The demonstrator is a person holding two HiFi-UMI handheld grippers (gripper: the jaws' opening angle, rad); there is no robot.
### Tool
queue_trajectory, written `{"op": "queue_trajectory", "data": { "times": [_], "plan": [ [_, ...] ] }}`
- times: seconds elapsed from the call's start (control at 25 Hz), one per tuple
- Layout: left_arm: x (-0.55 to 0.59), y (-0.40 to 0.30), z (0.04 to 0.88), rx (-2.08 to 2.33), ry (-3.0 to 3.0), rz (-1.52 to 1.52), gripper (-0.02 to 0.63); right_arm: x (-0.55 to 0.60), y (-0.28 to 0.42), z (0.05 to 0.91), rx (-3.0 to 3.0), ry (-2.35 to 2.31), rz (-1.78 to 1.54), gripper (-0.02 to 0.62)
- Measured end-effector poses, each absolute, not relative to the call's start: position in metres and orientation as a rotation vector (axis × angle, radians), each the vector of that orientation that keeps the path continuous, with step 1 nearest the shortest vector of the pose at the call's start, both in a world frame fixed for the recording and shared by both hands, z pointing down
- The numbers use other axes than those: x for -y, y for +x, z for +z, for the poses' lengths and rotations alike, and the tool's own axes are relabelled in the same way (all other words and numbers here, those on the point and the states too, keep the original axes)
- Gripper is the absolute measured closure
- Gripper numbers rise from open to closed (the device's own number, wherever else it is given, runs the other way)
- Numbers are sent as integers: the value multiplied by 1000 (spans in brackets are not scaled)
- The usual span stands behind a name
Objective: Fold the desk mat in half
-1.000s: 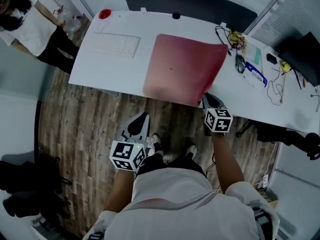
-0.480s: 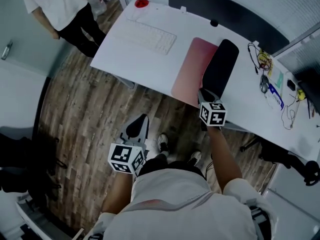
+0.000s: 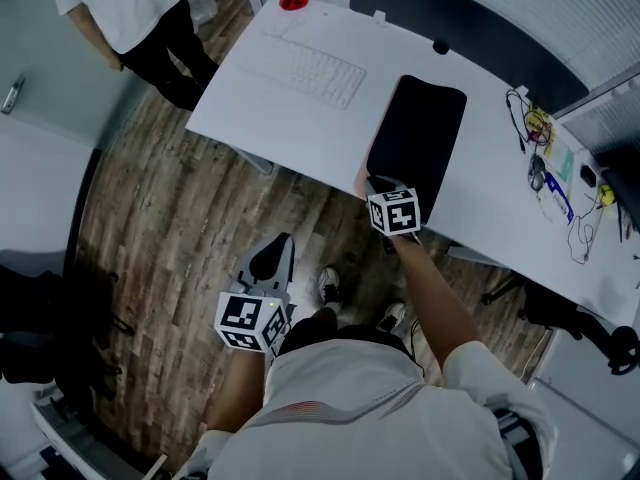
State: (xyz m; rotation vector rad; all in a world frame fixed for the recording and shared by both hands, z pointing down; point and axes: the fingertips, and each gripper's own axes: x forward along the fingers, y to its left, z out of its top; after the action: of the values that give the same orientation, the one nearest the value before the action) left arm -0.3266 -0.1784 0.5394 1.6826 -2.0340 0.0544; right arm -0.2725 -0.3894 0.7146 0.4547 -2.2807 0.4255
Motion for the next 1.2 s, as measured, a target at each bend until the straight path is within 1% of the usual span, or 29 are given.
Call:
{"op": "queue_trajectory", "data": {
  "times": [0.16,0.24,0.28,0.4,0.52,0.64,0.92,1.2],
  "plan": [
    [178,-325,540,2029,1684,59,581,386,-275,717,2288,421,444,502],
    [183,-322,538,2019,1703,58,581,383,-271,701,2346,398,475,395],
    [186,-319,536,2011,1719,57,581,383,-266,686,2394,399,486,388],
    [203,-307,527,1988,1779,57,581,387,-236,631,2556,447,488,412],
    [225,-285,511,1963,1859,52,581,398,-187,579,2660,556,433,466],
    [257,-252,490,1912,1983,47,581,415,-123,532,2721,729,379,543],
    [316,-176,433,1846,2221,37,581,430,15,432,2805,1082,248,545],
    [337,-122,388,1855,2327,22,581,425,116,370,2784,1332,137,545]
  ]
}}
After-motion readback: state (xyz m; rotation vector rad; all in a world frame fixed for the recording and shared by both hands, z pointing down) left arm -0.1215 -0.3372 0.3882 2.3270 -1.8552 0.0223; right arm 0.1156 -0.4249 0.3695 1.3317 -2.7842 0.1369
